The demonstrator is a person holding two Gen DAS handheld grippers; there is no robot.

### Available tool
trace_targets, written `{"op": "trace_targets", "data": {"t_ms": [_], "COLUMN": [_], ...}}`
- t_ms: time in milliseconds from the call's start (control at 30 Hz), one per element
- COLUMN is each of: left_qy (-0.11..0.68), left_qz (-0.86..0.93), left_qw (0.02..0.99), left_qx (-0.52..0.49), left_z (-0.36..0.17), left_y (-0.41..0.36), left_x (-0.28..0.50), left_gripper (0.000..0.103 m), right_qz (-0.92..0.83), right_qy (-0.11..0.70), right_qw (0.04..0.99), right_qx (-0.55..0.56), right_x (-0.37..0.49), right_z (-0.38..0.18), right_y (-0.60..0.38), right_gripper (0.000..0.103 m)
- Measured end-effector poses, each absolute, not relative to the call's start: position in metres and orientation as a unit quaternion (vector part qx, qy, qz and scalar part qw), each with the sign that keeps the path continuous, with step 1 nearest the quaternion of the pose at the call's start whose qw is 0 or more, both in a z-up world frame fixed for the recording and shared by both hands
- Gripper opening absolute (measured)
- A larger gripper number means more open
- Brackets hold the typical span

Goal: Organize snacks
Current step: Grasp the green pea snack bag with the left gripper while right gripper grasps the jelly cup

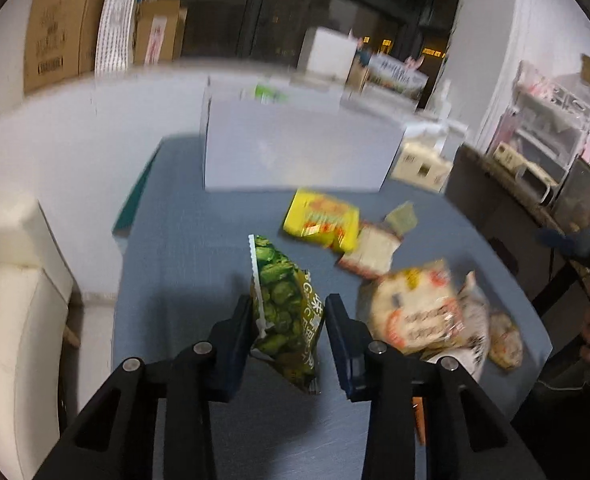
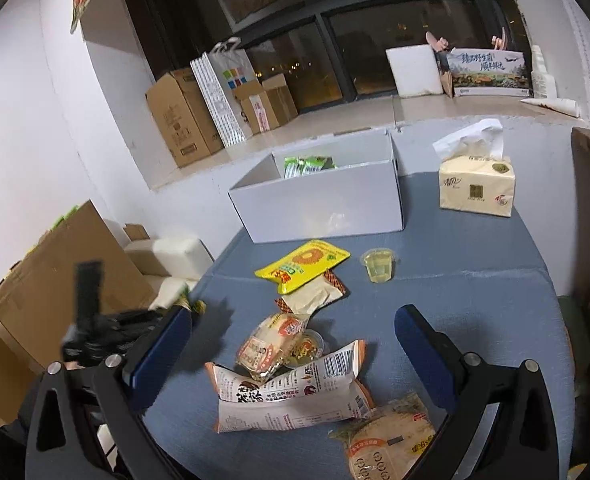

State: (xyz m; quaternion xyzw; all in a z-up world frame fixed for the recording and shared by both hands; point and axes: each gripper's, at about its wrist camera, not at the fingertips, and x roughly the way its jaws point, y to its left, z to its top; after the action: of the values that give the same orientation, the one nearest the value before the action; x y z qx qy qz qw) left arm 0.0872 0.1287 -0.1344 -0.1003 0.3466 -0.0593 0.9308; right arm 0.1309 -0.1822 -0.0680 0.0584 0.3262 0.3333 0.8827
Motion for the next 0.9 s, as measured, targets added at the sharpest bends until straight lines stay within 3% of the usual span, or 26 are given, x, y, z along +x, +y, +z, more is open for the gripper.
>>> {"op": "trace_targets", "data": {"t_ms": [367,800,900], "left_qy": [0.288,0.292,0.293], "left_qz": [-0.081,-0.073,-0.073], "left_qw": [0.949,0.946,0.945], "left_qx": [-0.103,-0.121,-0.126], "left_z": [-0.083,-0.089,-0.091], "left_y": [0.126,0.135,0.136], "left_x": [0.065,0.069,0.07], "left_gripper": [0.039,0.039,0.039], "right_qz": [0.271,0.22,0.235], "right_qy": [0.423,0.506,0.503], "right_qw": [0.864,0.833,0.832], "right_qx": [-0.014,-0.024,-0.025], "right_x": [0.247,0.324,0.324], "right_z": [-0.119,-0.169,-0.173], "right_y": [-0.145,-0.122,-0.121], "right_gripper": [0.103,0.101,0.04]}}
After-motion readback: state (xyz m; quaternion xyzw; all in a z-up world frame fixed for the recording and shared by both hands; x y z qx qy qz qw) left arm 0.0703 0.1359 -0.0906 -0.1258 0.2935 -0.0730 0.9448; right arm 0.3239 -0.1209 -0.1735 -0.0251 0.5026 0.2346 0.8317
